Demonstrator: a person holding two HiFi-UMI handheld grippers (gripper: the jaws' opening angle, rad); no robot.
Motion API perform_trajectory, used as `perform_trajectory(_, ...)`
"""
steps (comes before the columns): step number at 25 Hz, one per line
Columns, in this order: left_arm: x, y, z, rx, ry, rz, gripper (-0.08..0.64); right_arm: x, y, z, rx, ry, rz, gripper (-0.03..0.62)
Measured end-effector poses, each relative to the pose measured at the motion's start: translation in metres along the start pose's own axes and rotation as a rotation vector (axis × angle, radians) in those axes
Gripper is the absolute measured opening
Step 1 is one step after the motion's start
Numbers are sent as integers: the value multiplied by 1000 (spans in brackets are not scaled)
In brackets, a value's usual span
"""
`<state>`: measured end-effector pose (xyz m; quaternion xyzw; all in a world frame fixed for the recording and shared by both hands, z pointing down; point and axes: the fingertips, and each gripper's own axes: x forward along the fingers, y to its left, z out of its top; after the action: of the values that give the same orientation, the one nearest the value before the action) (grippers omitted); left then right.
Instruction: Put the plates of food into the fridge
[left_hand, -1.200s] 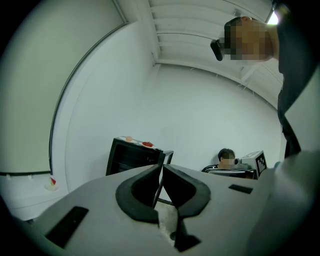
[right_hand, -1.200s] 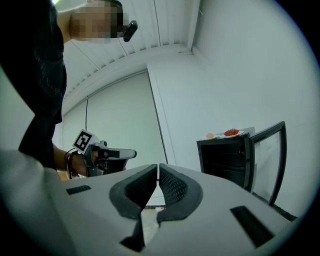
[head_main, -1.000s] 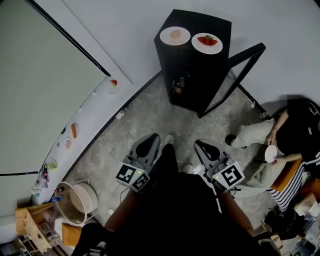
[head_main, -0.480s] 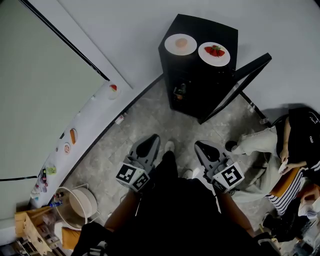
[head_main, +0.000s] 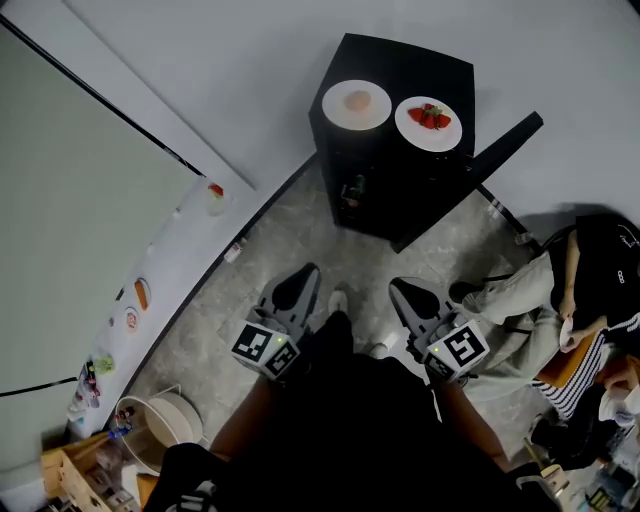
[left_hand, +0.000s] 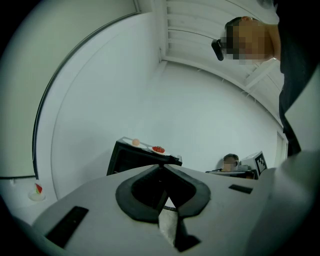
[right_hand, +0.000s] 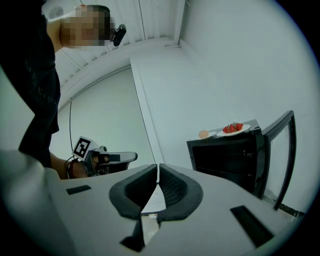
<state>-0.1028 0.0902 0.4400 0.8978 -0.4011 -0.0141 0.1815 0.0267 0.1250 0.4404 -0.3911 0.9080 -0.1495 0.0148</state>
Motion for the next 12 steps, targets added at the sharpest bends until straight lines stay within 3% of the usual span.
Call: perform_trajectory(12,43,51,24,-23,22,-80,40,51,-27,10,30,1,-71,32)
